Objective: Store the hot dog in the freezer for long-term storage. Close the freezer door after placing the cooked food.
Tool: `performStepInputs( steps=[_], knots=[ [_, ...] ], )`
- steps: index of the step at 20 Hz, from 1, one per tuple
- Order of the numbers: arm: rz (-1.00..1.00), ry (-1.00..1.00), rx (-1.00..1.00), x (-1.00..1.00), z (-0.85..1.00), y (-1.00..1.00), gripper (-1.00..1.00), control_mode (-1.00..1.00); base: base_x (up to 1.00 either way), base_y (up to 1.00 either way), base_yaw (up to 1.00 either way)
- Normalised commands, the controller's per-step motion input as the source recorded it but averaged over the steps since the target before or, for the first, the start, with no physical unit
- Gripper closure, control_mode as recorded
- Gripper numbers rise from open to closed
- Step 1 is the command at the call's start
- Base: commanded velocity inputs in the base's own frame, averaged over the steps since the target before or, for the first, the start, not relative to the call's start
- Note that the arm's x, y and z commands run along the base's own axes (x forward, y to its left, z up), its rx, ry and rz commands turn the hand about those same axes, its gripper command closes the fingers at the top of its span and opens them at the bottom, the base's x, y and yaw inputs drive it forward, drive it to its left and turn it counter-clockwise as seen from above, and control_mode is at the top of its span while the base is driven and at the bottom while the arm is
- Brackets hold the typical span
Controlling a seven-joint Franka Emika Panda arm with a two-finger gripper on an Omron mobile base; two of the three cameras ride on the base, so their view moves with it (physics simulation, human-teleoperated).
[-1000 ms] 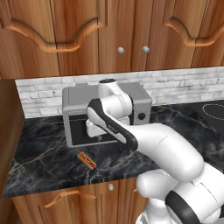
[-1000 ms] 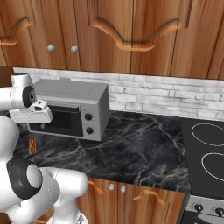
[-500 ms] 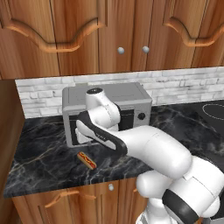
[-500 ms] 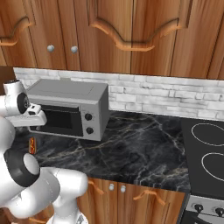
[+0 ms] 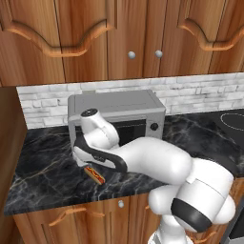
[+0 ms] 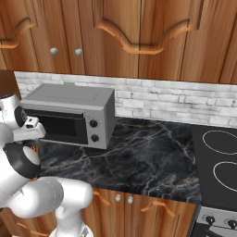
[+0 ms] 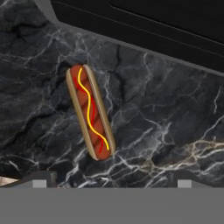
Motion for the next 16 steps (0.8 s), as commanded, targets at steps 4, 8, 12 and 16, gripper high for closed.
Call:
performStepInputs(
  steps=[4,8,12,16],
  knots=[
    [0.00,0.06,0.00,0.09,-0.37,0.12,-1.00,-1.00,0.00,0.00,0.00],
    [0.00,0.07,0.00,0.10,-0.46,0.21,-1.00,-1.00,0.00,0.00,0.00],
    [0.00,0.03,-0.04,0.00,-0.23,-0.03,-1.00,-1.00,0.00,0.00,0.00],
    [0.00,0.00,-0.03,0.00,-0.23,0.00,-1.00,-1.00,0.00,0.00,0.00]
  ],
)
